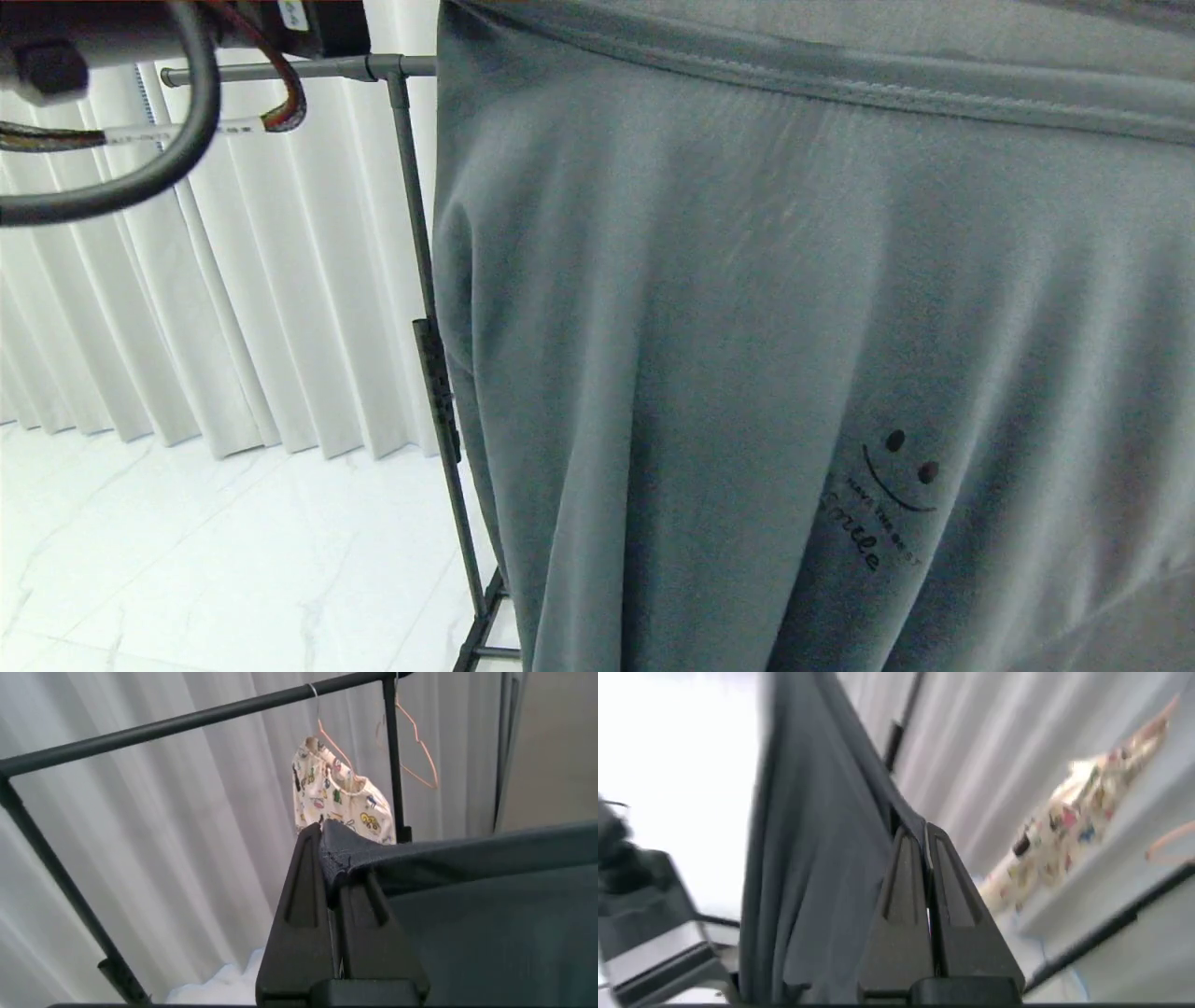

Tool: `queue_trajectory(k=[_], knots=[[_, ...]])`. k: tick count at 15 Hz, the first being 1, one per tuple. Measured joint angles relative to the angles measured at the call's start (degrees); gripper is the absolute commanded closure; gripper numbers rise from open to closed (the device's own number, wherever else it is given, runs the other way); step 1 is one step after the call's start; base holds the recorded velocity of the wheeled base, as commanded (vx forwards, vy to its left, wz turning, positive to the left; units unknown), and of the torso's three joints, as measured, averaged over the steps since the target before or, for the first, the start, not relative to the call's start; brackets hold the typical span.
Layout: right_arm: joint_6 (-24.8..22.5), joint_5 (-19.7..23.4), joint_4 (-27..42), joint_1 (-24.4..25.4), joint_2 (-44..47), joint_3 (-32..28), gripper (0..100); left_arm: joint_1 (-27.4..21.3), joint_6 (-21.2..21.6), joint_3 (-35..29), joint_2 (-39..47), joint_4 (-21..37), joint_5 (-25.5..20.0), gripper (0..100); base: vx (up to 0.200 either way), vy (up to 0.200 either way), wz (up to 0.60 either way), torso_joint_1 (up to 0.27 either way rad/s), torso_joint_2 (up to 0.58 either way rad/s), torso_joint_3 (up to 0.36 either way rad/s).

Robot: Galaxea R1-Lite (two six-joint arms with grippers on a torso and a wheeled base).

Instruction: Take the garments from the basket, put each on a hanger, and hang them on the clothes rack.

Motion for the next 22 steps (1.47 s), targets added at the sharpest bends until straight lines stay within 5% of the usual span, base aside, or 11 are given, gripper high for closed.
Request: queue_trajectory(k=[1, 6, 8, 10, 12, 17, 22], knots=[[0.00, 2.57, 1.04, 1.52, -0.66, -0.29, 100, 0.00, -0.06, 0.00, 0.55, -0.11, -0.02, 100, 0.000, 0.000, 0.00, 0.000, 0.00, 0.000], [2.17, 2.50, 1.58, 10.92, -1.29, -0.24, 100, 0.02, -0.26, 0.22, 1.40, -0.18, -0.05, 100, 0.000, 0.000, 0.00, 0.000, 0.00, 0.000], [2.24, -0.46, 1.58, 11.25, -1.05, -0.18, 100, 0.04, -0.59, 0.35, 0.94, 1.29, 0.06, 100, 0.000, 0.000, 0.00, 0.000, 0.00, 0.000], [1.97, -9.72, 1.45, 10.69, -0.22, -0.11, 100, -0.07, -3.47, 0.05, -0.37, 8.98, 0.11, 100, 0.000, 0.000, 0.00, 0.000, 0.00, 0.000], [1.87, -13.10, -1.07, 10.07, 1.35, -0.02, 100, -1.67, -8.79, -1.39, -2.68, 18.46, 0.00, 100, 0.000, 0.000, 0.00, 0.000, 0.00, 0.000], [1.29, -13.65, -29.87, 8.46, 6.73, 6.79, 100, -10.06, -18.19, -6.34, -9.37, 38.55, -0.52, 100, 0.000, 0.000, 0.00, 0.000, 0.00, 0.000], [1.15, -14.57, -42.06, 8.35, 14.42, 8.69, 100, -20.78, -24.32, -9.98, -12.30, 39.69, -0.57, 100, 0.000, 0.000, 0.00, 0.000, 0.00, 0.000]])
